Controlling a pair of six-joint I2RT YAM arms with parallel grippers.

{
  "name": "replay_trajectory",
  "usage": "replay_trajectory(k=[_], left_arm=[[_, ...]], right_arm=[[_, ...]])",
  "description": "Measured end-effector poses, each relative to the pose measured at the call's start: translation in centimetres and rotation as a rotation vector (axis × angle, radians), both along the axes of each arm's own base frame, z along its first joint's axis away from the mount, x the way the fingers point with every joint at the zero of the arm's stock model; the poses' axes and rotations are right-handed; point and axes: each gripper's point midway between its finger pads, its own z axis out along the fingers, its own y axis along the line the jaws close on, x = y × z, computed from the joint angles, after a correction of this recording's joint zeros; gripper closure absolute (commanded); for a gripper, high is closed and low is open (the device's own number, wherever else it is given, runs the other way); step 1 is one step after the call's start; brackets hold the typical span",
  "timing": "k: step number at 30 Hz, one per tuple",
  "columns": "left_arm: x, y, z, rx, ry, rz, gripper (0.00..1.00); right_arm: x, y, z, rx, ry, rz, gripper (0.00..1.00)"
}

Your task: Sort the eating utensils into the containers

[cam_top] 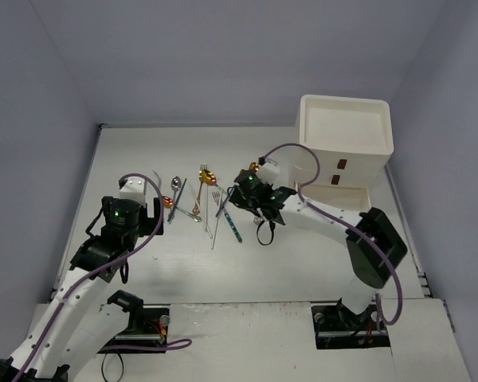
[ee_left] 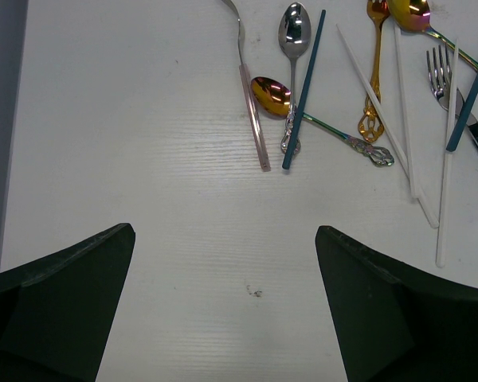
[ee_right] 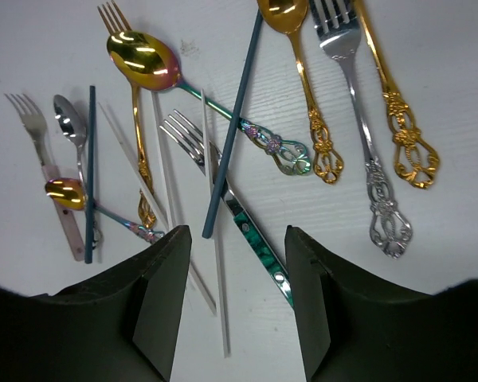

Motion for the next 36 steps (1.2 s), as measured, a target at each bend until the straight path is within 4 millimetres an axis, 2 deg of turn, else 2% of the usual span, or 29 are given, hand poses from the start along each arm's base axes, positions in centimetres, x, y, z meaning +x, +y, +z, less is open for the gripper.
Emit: replay_trajectory(k=[5,8,19,22,30,36], left_arm=[[0.0,0.0,0.0,0.0,0.001,0.0,0.04],[0.0,0.0,0.0,0.0,0.0,0.0,0.03],[0.0,0.0,0.0,0.001,0.001,0.0,0.03],[0.0,0.0,0.0,0.0,0.001,0.0,0.03],[0.0,0.0,0.0,0.001,0.001,0.0,0.03],[0.0,0.0,0.0,0.001,0.001,0.0,0.03]], right_arm=[[2.2,3.2,-3.0,-0.054,0.026,0.024,0.55],[3.1,4.1,-4.2,-0.072,0.035,0.02,0.58],[4.3,4.3,-8.8,-0.142,0.071,-0.018,0.64],[4.6,4.6,-9.1,-0.134,0.07,-0.027,0.64],[5.0,4.8,-9.5,-0.127,0.067,-0.049,0.77],[5.2,4.9,-9.6,-0.116,0.065,-0.062,0.94]])
